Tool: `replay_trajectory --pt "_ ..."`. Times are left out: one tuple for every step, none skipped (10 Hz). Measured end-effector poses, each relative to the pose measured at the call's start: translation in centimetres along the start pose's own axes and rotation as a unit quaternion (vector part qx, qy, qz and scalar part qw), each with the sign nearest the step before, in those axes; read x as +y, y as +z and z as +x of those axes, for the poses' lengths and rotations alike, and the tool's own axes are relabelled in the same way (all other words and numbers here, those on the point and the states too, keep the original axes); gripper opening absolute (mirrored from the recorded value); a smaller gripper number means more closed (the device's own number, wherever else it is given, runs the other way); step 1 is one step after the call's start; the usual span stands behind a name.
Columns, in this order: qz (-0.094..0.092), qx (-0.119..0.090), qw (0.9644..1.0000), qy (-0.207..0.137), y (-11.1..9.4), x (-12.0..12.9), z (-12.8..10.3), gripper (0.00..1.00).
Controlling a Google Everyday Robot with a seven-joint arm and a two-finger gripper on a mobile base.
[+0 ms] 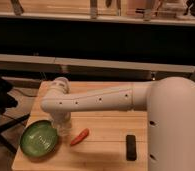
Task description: Place the bottle in the ceramic bowl
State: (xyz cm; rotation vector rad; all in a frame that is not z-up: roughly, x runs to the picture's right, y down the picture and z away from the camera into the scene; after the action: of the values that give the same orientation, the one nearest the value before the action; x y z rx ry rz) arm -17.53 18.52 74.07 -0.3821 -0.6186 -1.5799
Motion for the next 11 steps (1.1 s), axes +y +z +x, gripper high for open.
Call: replay_trajectory --pt "0.0 0.0 1.0 -0.007 0.2 -0.4 -0.1 0.02" --pt "0.001 0.0 0.9999 -0.017 0.3 -1.0 -0.3 0.02" --pt "0.001 0.0 0.9997 -0.024 0.4 -1.1 -0.4 0.02" --pt "0.0 0.0 0.9996 -0.029 0.5 -1.1 -0.5 0.02" --pt "-0.001 0.0 0.9994 -0.035 0.6 -0.9 -0.6 0.02" --pt "-0.001 0.0 0.9991 -0.043 0.7 -1.1 -0.8 0.02" --pt "-0.001 -0.001 0.9988 -0.049 0.8 -1.2 -0.9 0.02" --pt "-0.001 -0.001 0.9982 -0.06 0.9 -1.6 -1.0 0.02" --pt "-0.002 -0.001 0.9976 -0.069 1.0 -1.8 -1.1 0.02" --pt "-0.002 -0.001 0.9973 -0.073 1.1 -1.8 -1.2 0.02" --pt "-0.003 -0.001 0.9969 -0.078 1.2 -1.7 -1.3 0.02"
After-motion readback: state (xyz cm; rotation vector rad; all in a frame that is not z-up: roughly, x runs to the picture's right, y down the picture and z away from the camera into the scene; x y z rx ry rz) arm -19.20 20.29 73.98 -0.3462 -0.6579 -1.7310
